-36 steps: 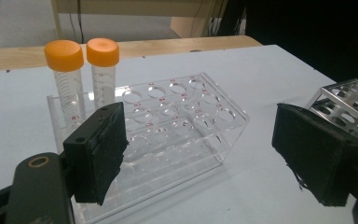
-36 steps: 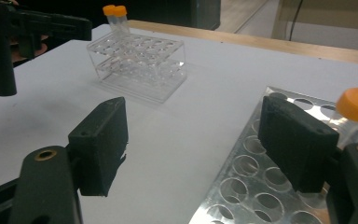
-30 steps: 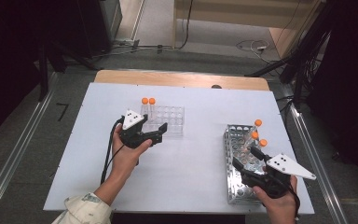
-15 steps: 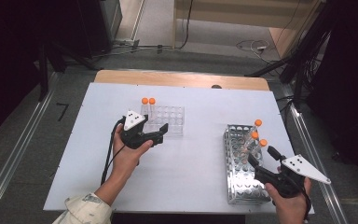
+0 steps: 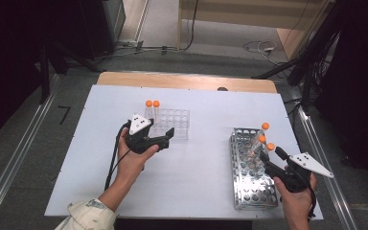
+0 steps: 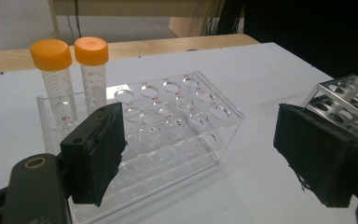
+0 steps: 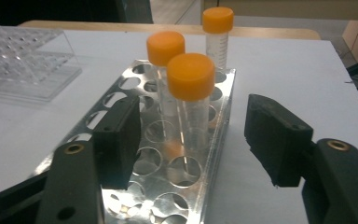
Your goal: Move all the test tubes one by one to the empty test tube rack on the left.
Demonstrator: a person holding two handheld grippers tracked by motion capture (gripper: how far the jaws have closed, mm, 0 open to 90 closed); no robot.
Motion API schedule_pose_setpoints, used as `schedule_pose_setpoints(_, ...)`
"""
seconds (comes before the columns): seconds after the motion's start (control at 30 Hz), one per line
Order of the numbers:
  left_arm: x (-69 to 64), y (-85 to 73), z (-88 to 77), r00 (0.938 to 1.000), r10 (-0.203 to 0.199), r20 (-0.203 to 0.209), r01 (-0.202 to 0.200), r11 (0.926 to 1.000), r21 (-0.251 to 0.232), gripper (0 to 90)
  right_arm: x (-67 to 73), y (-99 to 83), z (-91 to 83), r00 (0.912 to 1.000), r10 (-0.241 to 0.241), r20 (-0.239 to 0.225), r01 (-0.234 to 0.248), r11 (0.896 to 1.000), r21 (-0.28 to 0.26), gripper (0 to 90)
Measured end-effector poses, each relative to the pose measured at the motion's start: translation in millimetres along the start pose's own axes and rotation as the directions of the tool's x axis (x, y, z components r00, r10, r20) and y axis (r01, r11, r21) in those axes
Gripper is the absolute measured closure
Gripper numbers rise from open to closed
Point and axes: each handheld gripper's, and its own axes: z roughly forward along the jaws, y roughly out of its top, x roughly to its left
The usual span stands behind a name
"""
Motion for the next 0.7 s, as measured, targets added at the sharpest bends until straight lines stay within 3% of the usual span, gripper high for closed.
schedule_pose_setpoints(0.37,-0.3,-0.3,0.1,1.0,-0.004,0.006,0.004,1.0,0.002,17.5,-1.2,-5.8,11.1,0.9973,-0.055,-0.048,0.055,0.998,0.001,56.6)
schedule_pose_setpoints(0.7,-1.1,-0.9,0.9,0.9999,-0.006,0.01,0.006,1.0,0.003,17.5,-5.8,-6.1,14.8,0.9981,-0.047,-0.039,0.048,0.999,0.013,71.2)
